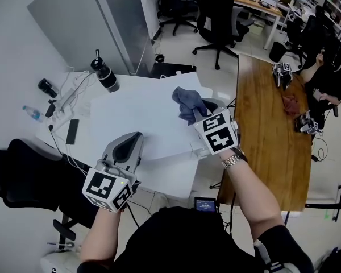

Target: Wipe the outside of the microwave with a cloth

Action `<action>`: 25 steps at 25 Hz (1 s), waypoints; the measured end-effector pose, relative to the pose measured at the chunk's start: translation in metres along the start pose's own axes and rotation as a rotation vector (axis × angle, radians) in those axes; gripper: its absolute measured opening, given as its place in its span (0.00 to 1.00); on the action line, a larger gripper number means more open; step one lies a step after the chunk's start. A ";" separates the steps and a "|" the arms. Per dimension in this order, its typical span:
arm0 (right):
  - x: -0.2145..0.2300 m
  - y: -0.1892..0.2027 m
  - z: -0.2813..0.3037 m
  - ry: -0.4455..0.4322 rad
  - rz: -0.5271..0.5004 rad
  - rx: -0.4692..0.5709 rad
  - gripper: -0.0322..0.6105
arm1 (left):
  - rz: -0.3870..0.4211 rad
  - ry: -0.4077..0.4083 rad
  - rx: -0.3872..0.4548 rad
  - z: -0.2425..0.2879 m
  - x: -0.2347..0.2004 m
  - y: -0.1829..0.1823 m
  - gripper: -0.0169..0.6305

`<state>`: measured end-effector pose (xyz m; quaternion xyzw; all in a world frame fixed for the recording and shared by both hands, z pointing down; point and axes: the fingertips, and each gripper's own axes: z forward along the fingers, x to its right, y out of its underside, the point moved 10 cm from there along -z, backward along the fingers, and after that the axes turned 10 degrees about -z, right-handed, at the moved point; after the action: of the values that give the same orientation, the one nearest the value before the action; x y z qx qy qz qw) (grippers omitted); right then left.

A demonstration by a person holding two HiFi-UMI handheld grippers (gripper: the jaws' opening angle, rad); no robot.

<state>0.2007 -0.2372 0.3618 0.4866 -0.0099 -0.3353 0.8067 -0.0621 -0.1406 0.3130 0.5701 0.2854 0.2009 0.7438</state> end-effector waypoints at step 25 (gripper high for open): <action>0.053 0.090 0.009 -0.010 0.173 0.043 0.16 | 0.037 -0.076 -0.062 0.027 0.050 0.011 0.03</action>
<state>0.2862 -0.2461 0.4210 0.4996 -0.0632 -0.2666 0.8218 -0.0064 -0.1266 0.3187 0.5591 0.2398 0.2015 0.7677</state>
